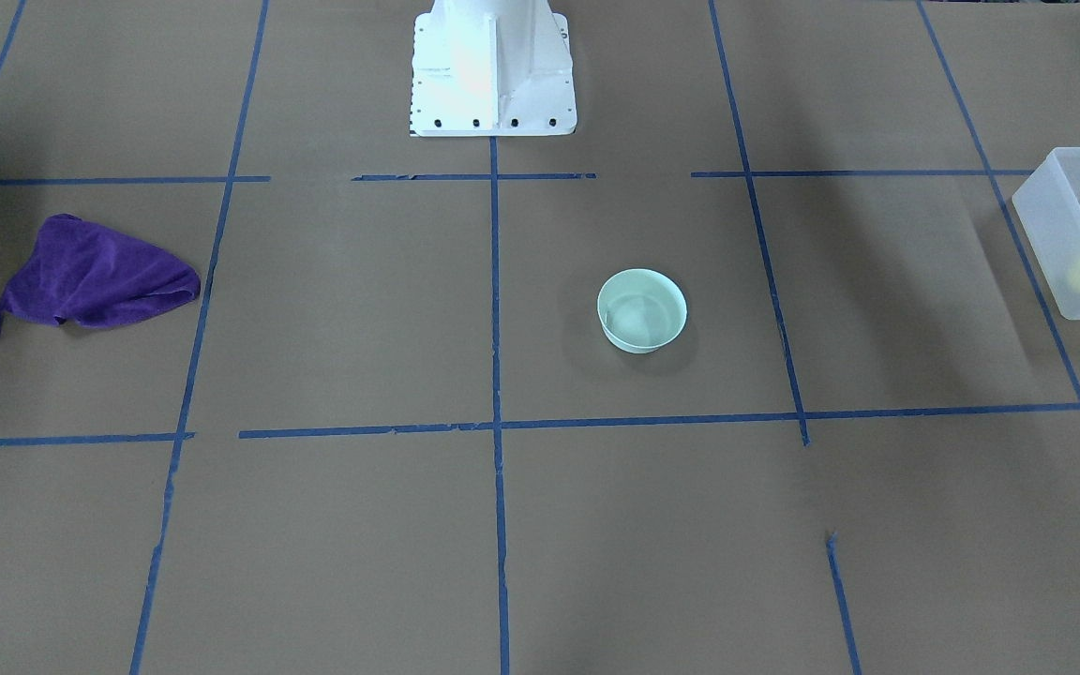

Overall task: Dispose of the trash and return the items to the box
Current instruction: 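Carry the yellow cup into the clear bin and release it, then lower the right gripper onto the purple cloth and grasp it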

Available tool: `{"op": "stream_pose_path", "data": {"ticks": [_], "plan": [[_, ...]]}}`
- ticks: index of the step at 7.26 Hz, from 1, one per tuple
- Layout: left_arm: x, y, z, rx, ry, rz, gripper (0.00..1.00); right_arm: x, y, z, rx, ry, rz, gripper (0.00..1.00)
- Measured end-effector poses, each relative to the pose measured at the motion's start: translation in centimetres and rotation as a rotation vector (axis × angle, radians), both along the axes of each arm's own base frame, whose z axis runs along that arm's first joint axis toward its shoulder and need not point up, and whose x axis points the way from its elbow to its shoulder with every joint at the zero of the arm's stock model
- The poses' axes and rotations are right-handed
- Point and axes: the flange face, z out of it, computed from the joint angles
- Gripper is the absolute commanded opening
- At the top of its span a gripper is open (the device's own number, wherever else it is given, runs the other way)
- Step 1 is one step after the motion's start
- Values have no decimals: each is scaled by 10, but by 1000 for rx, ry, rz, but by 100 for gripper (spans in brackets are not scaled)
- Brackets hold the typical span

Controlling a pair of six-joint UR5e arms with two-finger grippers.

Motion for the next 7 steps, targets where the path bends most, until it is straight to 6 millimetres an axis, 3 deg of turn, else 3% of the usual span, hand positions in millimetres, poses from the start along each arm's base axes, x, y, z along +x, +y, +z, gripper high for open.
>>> {"op": "stream_pose_path", "data": {"ticks": [2,4,5,6,7], "plan": [[25,-32,-74,-36,39,-18,100,-24,-1,-25,-10,-27,9,100],[83,-47,-131,-89,85,-45,100,-60,2,-55,50,-73,-6,98],[103,-51,-148,-100,102,-51,100,-91,4,-68,98,-104,-42,99],[114,-56,-158,-97,111,-53,100,-125,14,-69,98,-120,-57,98],[118,-60,-165,-92,116,-53,100,-152,33,-52,72,-90,-30,98]]}}
